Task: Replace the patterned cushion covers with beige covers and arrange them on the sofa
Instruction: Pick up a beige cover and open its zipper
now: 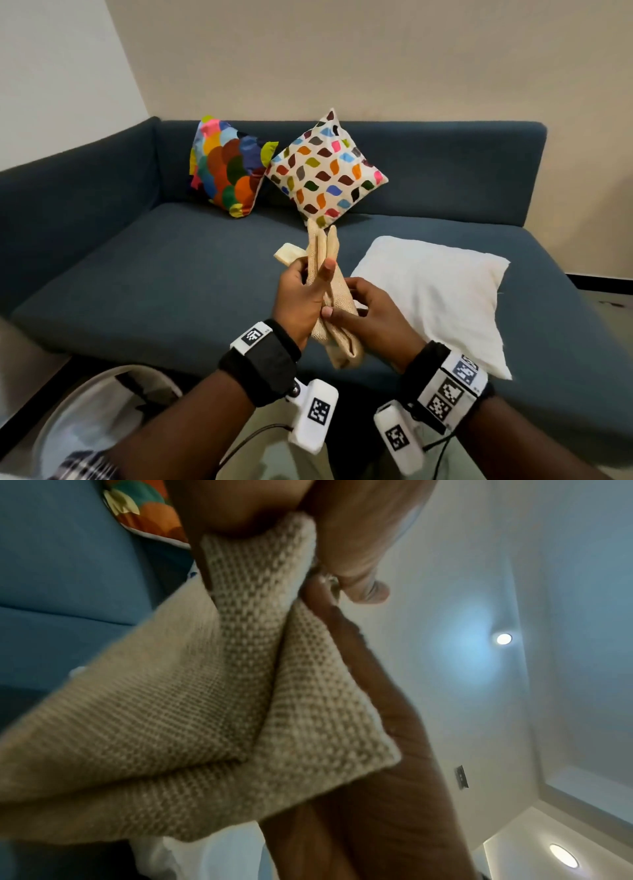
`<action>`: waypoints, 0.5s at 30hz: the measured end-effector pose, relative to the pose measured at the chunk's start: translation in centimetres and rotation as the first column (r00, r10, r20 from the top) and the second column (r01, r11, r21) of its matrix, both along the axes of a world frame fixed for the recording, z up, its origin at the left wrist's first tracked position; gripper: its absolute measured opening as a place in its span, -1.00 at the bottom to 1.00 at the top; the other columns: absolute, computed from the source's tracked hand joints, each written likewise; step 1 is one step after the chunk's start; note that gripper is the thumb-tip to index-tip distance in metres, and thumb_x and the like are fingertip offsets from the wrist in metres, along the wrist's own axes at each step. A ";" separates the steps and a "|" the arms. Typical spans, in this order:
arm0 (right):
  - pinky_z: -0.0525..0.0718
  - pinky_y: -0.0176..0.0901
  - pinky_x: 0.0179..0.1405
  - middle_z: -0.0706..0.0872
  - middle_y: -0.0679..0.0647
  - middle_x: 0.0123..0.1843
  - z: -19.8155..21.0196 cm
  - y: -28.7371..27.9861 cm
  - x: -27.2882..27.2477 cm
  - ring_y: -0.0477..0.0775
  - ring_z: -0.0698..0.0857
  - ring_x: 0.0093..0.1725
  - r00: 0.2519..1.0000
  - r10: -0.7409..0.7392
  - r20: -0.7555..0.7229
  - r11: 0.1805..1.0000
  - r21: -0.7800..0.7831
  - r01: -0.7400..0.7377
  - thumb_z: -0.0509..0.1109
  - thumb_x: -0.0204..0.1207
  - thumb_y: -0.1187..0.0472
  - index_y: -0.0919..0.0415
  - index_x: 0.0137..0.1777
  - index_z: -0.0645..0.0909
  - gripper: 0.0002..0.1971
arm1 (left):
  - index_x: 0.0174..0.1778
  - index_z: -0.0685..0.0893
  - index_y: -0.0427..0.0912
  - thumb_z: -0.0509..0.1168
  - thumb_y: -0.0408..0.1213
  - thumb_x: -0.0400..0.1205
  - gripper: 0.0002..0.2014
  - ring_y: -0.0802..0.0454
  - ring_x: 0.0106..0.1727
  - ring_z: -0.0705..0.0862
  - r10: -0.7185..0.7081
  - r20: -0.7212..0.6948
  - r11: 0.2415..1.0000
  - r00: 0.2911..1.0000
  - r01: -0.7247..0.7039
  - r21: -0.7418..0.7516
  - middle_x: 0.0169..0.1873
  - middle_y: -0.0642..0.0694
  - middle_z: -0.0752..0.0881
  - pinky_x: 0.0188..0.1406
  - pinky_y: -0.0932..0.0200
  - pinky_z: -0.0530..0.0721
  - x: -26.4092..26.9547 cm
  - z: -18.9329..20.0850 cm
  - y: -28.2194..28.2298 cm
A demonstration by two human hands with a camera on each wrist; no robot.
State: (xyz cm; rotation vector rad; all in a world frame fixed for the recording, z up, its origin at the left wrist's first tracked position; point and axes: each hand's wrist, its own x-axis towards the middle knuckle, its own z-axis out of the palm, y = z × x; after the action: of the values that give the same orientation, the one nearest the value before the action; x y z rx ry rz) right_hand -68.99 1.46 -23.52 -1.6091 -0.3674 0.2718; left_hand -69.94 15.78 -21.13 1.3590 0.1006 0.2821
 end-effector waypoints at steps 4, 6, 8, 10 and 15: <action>0.69 0.31 0.33 0.78 0.31 0.26 -0.2 0.0 -0.4 0.38 0.74 0.30 0.979 0.103 -0.178 0.976 0.207 -0.065 0.47 0.64 0.18 0.28 0.35 0.66 -0.67 | 0.16 0.72 -0.29 0.50 0.14 0.47 -0.43 -0.25 0.05 0.80 -0.023 -0.009 0.998 1.000 0.023 -0.062 0.02 -0.30 0.81 0.06 -0.19 0.79 -0.1 -0.5 1.6; 0.70 0.29 0.29 0.78 0.36 0.26 -0.3 -0.5 -0.3 0.40 0.75 0.28 0.944 0.076 -0.322 0.957 0.288 0.022 0.38 0.68 0.23 0.33 0.35 0.65 -0.70 | 0.17 0.73 -0.19 0.41 -0.02 0.61 -0.65 -0.22 0.11 0.79 -0.002 -0.052 0.997 0.999 -0.002 -0.074 0.06 -0.24 0.83 0.09 -0.19 0.78 0.1 -0.7 2.6; 0.70 0.34 0.31 0.78 0.38 0.24 -0.7 -1.2 0.5 0.43 0.74 0.28 0.892 -0.005 -0.453 0.933 0.318 0.167 0.41 0.62 0.18 0.33 0.37 0.64 -0.63 | 0.22 0.73 -0.08 0.33 -0.09 0.71 -0.76 -0.11 0.13 0.80 0.038 -0.094 0.995 0.995 -0.047 -0.090 0.10 -0.14 0.83 0.07 -0.13 0.79 0.1 -0.8 3.6; 0.63 0.44 0.36 0.79 0.34 0.21 -1.4 -2.1 1.4 0.43 0.74 0.25 0.832 -0.095 -0.547 0.911 0.290 0.294 0.45 0.48 0.12 0.33 0.34 0.66 -0.54 | 0.35 0.70 -0.07 0.30 -0.09 0.74 -0.70 -0.14 0.19 0.79 0.050 -0.121 0.988 0.991 -0.067 -0.140 0.17 -0.14 0.81 0.15 -0.20 0.77 0.2 -0.9 4.7; 0.70 0.26 0.13 0.76 0.22 -0.09 -1.7 -5.9 4.1 0.29 0.72 0.00 0.774 -0.305 -0.555 0.860 0.189 0.474 0.45 0.35 0.09 0.25 0.12 0.70 -0.63 | 0.22 0.74 -0.16 0.30 -0.18 0.75 -0.78 -0.16 0.17 0.79 0.192 -0.102 0.981 0.976 -0.194 -0.010 0.11 -0.16 0.83 0.19 -0.19 0.75 0.2 -1.7 7.7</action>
State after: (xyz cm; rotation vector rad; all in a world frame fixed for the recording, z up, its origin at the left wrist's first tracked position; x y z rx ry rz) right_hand -64.90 -4.41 -25.20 -1.1927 0.3325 0.2838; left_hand -69.72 23.47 -22.85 1.3457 0.3198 0.3747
